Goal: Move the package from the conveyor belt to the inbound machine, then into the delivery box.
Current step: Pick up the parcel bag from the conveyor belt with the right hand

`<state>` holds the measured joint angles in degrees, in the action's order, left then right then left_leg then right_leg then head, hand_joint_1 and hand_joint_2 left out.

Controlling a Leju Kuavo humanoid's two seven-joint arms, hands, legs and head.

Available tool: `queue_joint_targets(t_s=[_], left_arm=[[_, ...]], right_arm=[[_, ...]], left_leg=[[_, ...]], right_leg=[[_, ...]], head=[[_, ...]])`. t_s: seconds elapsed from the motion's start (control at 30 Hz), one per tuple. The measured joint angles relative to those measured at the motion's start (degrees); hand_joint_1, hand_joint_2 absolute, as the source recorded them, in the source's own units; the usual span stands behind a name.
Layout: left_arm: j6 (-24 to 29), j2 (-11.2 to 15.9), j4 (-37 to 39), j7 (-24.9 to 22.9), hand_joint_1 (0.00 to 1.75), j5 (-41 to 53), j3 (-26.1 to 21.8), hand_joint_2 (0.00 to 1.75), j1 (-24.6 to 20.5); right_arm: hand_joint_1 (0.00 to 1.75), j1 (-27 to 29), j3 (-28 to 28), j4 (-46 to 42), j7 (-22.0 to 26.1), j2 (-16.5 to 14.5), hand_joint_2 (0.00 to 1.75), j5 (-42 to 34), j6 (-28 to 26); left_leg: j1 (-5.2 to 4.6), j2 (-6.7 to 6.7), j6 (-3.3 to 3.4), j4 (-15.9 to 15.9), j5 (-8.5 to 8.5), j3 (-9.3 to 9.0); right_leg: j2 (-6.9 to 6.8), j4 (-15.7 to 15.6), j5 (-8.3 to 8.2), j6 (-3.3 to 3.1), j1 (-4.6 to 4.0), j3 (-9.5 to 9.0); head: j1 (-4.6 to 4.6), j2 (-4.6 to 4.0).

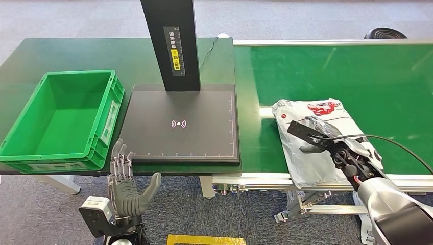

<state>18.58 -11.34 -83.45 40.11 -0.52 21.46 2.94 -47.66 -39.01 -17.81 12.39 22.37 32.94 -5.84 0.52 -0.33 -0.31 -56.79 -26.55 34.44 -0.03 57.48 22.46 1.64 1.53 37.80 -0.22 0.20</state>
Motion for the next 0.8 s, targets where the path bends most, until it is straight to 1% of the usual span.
queue_joint_targets(t_s=[0.2,0.3,0.57,0.8], left_arm=[[-0.19,-0.02,0.00,0.00,0.00,-0.02,0.00,1.75,-0.02],[-0.39,-0.04,0.00,0.00,0.00,0.15,-0.02,1.75,-0.06],[-0.12,-0.18,0.00,0.00,0.00,0.35,-0.01,1.75,-0.25],[0.31,-0.22,0.00,0.00,0.00,0.39,-0.01,1.75,-0.18]], right_arm=[[0.00,0.29,0.54,0.00,0.04,0.15,1.75,-0.34,-0.14],[0.00,1.49,1.05,0.00,0.13,-0.41,1.75,-1.09,-0.88],[0.00,7.08,3.24,0.01,0.47,-5.24,1.75,-2.30,-3.46],[0.00,8.57,4.44,0.17,0.59,-8.17,1.75,-2.34,-3.42]], left_leg=[[0.00,0.00,0.00,0.00,0.00,-0.02],[0.00,0.00,0.00,0.00,0.00,-0.01],[0.02,0.02,-0.01,0.01,0.00,-0.03],[0.02,0.06,-0.01,0.01,0.00,-0.07]], right_leg=[[0.00,0.00,0.00,0.00,0.00,0.00],[0.00,0.00,0.00,0.00,0.00,0.00],[0.01,0.00,0.01,0.00,-0.03,0.00],[0.02,0.00,0.01,0.00,-0.02,-0.02]], head=[[0.01,0.00],[0.02,0.00],[0.00,0.00],[0.02,0.00]])
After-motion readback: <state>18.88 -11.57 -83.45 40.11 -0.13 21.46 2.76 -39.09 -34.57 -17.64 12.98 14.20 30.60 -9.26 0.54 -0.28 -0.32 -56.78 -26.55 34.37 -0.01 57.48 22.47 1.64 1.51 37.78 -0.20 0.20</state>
